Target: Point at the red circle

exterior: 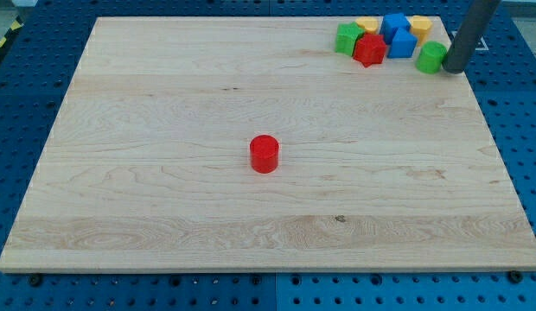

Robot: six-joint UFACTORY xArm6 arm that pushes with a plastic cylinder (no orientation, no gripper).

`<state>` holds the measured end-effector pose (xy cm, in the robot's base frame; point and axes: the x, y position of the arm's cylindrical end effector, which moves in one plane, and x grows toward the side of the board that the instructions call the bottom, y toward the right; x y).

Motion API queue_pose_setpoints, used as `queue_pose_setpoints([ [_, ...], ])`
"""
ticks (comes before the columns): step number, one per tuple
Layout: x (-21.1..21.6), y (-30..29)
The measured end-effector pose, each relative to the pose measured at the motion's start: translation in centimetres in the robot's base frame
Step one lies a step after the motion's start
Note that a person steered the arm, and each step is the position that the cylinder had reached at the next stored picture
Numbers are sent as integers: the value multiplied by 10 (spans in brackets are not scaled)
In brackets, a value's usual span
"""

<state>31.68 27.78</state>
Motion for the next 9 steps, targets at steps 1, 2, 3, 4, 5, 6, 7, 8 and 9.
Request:
queue_pose_setpoints([
  [1,-1,0],
  [2,5,2],
  [3,55,3],
  [4,102,3],
  [5,103,3],
  [6,103,2],
  [7,100,-52],
  [8,82,-149],
  [9,65,-256],
])
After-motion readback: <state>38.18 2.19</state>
